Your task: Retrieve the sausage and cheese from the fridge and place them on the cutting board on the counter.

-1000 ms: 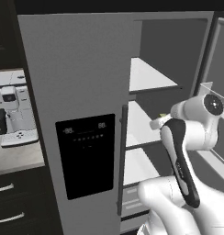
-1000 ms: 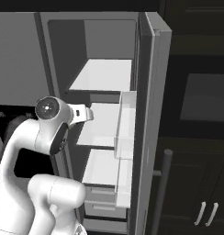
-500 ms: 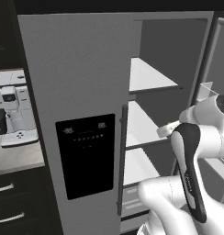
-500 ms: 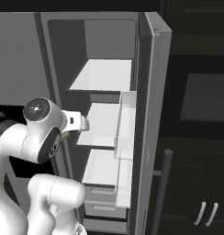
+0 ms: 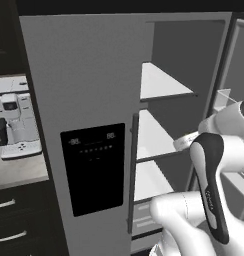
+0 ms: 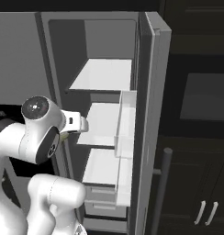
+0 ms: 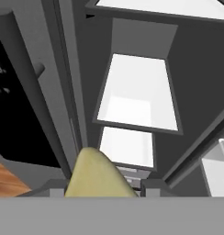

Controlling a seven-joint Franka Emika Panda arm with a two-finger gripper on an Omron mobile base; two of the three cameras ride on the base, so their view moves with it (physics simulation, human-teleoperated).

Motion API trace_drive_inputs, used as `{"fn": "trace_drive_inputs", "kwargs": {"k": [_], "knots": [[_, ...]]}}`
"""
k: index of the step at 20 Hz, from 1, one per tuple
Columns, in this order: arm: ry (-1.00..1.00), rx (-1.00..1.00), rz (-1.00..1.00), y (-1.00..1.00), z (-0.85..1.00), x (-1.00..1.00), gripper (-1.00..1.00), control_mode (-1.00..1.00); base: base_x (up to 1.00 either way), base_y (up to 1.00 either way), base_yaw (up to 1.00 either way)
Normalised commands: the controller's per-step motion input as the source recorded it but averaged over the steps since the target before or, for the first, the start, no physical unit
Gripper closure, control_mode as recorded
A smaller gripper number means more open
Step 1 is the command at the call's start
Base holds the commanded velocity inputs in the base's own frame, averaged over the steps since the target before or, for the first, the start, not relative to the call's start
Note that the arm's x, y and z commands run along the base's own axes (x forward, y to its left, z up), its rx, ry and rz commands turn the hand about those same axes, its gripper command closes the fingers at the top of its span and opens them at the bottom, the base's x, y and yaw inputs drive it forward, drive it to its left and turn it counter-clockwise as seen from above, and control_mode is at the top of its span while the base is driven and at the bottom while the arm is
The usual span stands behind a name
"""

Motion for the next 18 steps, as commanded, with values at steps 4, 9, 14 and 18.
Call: {"fn": "trace_drive_inputs", "kwargs": {"k": [4,9,14,18], "knots": [[0.00,0.00,0.00,0.00,0.00,0.00,1.00,1.00,-0.52,0.03,0.08],[0.00,0.00,0.00,0.00,0.00,0.00,1.00,1.00,-0.45,0.13,0.66],[0.00,0.00,0.00,0.00,0.00,0.00,1.00,1.00,-0.16,0.06,0.97],[0.00,0.00,0.00,0.00,0.00,0.00,1.00,1.00,-0.01,0.00,1.00]]}}
